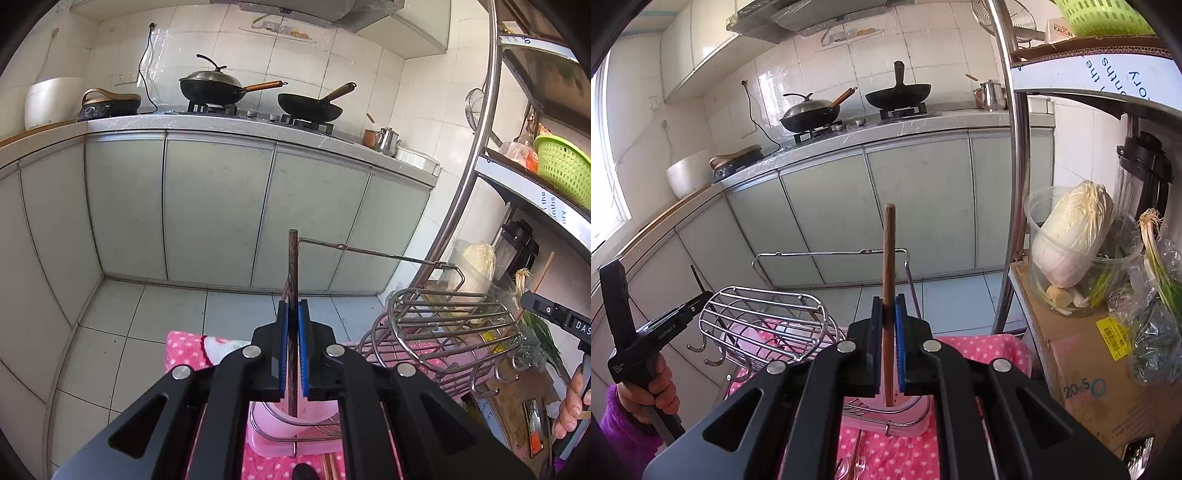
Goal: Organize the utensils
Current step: 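Lift the dark stick with the left tool while the right tool carries the chopstick over the pink cup, then drop the dark stick into the pink cup while the right tool releases the chopstick into it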
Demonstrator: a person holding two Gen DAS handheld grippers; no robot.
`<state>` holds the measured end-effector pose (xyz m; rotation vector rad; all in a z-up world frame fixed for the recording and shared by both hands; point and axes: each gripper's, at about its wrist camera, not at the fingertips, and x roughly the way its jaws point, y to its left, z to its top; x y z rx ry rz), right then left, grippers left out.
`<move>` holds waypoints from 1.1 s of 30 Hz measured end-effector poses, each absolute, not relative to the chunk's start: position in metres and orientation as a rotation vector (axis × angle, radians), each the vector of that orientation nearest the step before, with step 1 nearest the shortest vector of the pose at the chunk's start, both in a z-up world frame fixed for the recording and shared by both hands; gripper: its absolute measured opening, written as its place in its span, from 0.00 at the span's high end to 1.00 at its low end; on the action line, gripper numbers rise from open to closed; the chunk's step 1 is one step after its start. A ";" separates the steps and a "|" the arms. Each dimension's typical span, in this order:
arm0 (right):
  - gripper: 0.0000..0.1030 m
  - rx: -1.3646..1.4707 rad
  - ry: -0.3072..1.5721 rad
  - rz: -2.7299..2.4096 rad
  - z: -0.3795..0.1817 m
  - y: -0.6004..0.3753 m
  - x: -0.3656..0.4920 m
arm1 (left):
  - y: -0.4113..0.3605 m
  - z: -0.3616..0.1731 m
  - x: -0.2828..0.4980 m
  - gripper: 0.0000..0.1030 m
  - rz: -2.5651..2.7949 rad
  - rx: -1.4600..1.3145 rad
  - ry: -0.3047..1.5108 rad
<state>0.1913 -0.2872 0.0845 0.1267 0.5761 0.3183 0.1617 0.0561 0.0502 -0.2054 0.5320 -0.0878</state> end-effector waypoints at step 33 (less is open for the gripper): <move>0.94 0.099 0.656 0.295 0.063 -0.275 0.217 | 0.049 0.019 0.184 0.95 -0.043 -0.182 0.643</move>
